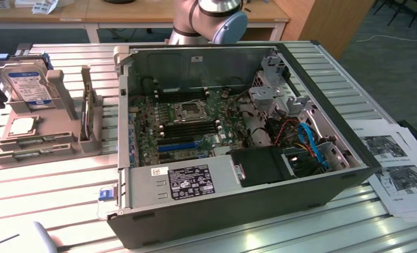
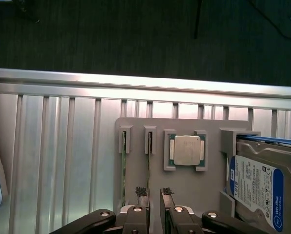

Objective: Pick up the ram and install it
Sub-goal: 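Pick up the ram and move it above insertion slot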

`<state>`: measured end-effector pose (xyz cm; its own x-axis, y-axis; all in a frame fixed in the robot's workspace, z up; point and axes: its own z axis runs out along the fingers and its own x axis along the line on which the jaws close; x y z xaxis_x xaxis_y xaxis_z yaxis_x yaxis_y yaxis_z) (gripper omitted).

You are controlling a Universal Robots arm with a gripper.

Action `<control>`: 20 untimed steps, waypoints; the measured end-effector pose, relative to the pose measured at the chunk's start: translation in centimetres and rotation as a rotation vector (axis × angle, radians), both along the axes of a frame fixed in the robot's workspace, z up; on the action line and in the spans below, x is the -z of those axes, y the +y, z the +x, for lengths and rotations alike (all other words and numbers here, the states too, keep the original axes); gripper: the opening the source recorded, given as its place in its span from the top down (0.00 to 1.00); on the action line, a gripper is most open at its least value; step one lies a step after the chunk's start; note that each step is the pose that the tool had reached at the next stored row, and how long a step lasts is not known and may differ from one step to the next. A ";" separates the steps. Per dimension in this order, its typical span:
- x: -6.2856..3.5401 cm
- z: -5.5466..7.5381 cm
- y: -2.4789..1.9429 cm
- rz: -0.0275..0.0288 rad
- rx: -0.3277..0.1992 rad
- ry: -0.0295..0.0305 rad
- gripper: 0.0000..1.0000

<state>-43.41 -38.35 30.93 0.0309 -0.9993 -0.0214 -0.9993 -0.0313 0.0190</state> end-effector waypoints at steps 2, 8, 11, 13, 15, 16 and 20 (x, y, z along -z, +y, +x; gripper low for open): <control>0.25 0.0 -0.01 0.0001 0.000 -0.0001 0.76; 0.86 0.0 -0.05 0.0000 0.000 -0.0001 0.76; 1.06 0.0 -0.09 0.0000 0.000 -0.0001 0.76; 1.22 0.0 -0.10 0.0000 0.000 0.0000 0.76; 1.44 0.0 -0.13 0.0000 0.000 0.0001 0.76; 1.58 0.0 -0.14 0.0001 0.000 -0.0001 0.76; 2.11 0.0 -0.19 0.0000 0.000 0.0000 0.76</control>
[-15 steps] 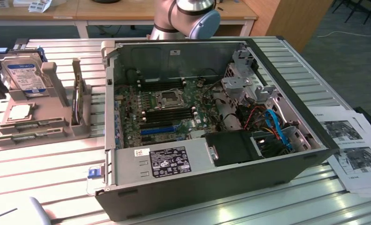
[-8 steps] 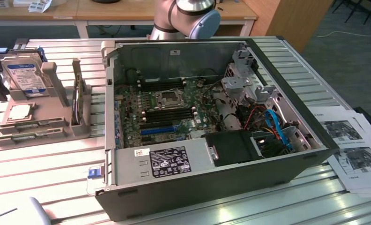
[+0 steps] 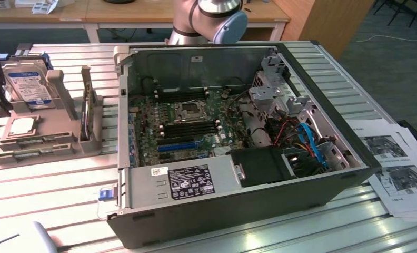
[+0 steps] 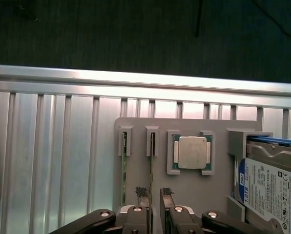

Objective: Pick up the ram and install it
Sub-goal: 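Pick up the ram and move it above insertion slot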

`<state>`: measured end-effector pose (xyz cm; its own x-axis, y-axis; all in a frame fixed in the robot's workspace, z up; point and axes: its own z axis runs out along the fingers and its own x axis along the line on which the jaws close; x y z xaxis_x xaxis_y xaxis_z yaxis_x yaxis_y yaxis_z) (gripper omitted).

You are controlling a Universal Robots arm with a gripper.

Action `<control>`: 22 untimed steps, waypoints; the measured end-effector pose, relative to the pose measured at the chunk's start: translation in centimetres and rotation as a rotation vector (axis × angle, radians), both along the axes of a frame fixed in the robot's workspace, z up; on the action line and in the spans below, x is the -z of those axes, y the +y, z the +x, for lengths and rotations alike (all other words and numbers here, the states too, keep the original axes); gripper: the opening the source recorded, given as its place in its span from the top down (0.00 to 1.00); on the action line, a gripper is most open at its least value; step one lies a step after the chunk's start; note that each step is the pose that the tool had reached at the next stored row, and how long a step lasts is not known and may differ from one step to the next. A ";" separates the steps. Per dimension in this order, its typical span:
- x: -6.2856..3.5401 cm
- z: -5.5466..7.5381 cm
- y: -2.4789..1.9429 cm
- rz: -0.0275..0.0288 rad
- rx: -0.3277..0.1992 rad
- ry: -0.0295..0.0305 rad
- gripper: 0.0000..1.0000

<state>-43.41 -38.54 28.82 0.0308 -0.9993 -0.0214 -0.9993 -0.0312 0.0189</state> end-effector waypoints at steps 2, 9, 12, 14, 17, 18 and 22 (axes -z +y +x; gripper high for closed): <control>0.24 0.0 -0.03 0.0000 0.000 0.0000 0.76; 1.07 0.0 -0.12 0.0000 0.000 0.0000 0.76; 1.27 0.0 -0.13 -0.0001 0.000 0.0001 0.76; 1.27 0.0 -0.13 -0.0001 0.000 0.0002 0.76; 1.28 0.0 -0.13 0.0000 0.000 0.0000 0.76; 1.30 0.0 -0.17 0.0001 0.000 -0.0001 0.76; 1.29 0.0 -0.57 -0.0008 0.000 0.0006 0.76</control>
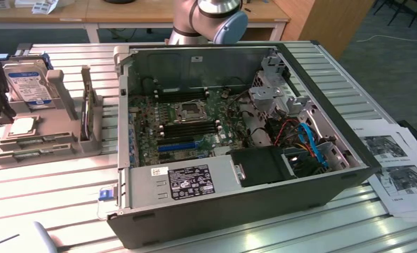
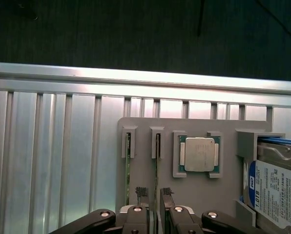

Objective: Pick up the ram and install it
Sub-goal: 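Pick up the ram and move it above insertion slot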

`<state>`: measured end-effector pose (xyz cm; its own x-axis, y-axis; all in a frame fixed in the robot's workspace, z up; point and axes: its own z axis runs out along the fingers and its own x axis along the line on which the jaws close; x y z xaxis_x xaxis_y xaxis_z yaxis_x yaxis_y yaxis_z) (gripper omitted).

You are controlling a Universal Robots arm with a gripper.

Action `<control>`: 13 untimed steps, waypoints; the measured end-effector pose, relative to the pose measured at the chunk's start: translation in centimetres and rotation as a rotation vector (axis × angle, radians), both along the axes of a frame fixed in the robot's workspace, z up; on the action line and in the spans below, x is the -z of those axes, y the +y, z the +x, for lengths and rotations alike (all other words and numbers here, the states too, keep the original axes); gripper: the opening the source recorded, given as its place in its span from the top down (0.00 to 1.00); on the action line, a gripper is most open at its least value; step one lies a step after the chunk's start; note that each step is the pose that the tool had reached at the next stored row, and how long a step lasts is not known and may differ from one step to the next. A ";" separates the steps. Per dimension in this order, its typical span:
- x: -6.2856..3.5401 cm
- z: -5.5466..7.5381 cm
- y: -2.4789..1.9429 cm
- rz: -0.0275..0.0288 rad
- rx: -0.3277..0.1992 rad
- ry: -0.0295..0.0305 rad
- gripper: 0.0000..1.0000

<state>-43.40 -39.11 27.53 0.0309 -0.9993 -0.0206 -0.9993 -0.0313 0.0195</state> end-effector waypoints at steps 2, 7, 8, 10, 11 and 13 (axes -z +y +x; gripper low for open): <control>0.00 0.0 -0.23 -0.0006 0.000 0.0005 0.76; 0.00 0.0 -0.97 -0.0019 0.000 0.0014 0.76; 0.00 0.0 -1.13 -0.0021 0.000 0.0016 0.76; -0.01 0.1 -1.41 -0.0025 0.000 0.0019 0.76; -0.01 0.1 -1.46 -0.0026 0.000 0.0020 0.76; -0.01 0.1 -1.46 -0.0026 0.000 0.0019 0.76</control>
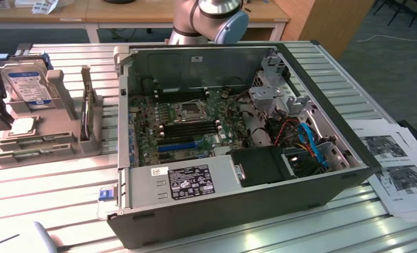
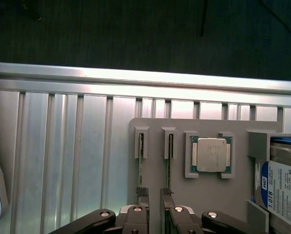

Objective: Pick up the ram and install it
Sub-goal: 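Pick up the ram and move it above insertion slot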

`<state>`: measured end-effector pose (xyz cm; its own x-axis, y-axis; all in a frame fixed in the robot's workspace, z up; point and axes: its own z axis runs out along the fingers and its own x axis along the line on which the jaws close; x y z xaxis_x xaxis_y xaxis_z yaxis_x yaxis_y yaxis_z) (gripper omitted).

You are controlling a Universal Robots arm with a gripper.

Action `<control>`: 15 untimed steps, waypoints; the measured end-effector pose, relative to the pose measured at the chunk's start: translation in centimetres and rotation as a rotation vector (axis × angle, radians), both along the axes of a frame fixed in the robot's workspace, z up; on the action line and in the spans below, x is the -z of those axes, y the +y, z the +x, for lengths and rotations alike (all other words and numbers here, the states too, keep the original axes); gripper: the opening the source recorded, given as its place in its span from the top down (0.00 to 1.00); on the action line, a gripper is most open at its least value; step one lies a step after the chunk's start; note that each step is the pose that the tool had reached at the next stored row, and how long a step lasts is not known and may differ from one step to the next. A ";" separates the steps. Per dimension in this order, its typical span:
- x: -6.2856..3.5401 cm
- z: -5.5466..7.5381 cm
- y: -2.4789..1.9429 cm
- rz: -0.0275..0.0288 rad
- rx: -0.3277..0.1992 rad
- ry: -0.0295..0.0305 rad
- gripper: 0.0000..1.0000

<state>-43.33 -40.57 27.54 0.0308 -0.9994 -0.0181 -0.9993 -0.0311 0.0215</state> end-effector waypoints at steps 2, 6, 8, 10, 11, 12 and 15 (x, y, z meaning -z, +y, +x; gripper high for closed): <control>0.00 0.0 0.00 0.0000 0.000 -0.0001 0.76; 0.32 0.0 -0.02 -0.0001 0.000 -0.0002 0.76; 0.56 0.0 -0.05 0.0001 0.000 -0.0007 0.76; 0.81 0.0 -0.10 0.0000 0.000 -0.0012 0.76; 0.93 0.0 -0.13 0.0000 0.000 -0.0017 0.76; 1.05 0.0 -0.16 0.0000 0.000 -0.0021 0.76; 1.39 0.0 -0.27 -0.0001 0.000 -0.0033 0.76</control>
<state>-43.33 -40.84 26.15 0.0309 -0.9994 -0.0180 -0.9993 -0.0312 0.0182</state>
